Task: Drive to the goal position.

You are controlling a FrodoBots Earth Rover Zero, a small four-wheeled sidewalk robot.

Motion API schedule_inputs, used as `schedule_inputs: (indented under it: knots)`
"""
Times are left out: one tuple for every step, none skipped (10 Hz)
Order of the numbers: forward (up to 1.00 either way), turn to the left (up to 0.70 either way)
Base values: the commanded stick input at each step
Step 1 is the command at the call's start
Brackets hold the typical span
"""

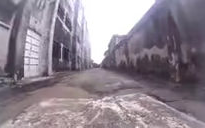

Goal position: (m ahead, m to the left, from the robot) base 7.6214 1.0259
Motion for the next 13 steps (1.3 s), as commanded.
schedule_inputs:
  knots:
    - [0.70,0.00]
    - [0.70,0.00]
    - [0.70,0.00]
    - [0.70,0.00]
    - [0.70,0.00]
    - [0.70,0.00]
    - [0.70,0.00]
    - [0.70,0.00]
    - [0.70,0.00]
    - [0.70,0.00]
    - [0.70,0.00]
    - [0.70,0.00]
    - [0.70,0.00]
